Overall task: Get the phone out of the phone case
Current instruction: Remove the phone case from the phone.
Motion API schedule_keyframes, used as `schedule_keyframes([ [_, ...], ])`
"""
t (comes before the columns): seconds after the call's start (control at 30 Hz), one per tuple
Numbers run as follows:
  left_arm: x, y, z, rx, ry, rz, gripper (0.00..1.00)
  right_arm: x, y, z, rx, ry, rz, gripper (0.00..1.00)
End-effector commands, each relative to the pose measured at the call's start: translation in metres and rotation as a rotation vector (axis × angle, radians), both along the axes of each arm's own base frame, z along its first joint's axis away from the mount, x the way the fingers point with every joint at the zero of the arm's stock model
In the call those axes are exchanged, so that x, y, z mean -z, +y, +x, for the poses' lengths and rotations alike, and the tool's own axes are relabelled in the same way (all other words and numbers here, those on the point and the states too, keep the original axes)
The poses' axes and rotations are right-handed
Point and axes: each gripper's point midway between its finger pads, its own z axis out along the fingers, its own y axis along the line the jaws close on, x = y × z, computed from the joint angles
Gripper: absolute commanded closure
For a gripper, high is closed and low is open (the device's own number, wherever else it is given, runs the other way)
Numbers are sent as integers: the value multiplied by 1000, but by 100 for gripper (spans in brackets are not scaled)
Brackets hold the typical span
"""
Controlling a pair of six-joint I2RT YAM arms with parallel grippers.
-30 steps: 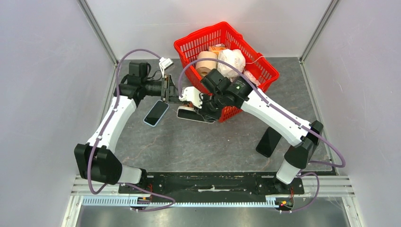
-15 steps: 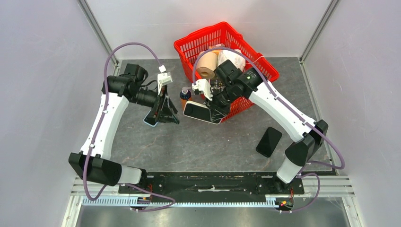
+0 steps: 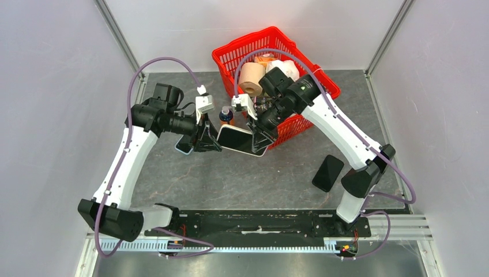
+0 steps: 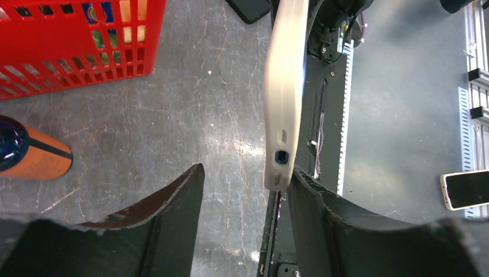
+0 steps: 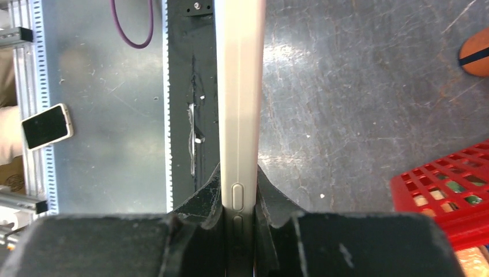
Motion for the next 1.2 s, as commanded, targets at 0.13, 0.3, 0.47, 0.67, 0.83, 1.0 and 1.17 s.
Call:
schedule_keyframes([
  [0.13,-18,-14,-5,37,-48,-86,42,-20,5,-11,-47,27,70,100],
  [0.3,-14,-13,-9,44,-65,-80,46,-18,5,-10,-46,30,68,100],
  [0.47,-10,-11,-16,61,-88,-82,47,-18,4,-9,-40,33,66,100],
  [0.67,-9,-15,-19,82,-65,-93,48,-19,5,-9,-41,39,71,100],
  [0.83,-4,-20,-21,98,-34,-98,60,-18,5,-9,-40,45,71,100],
  [1.0,0,-20,-24,102,-29,-97,62,-19,5,-7,-34,47,73,100],
  [1.17,3,-19,-24,92,-36,-99,61,-19,7,-6,-33,53,76,100],
])
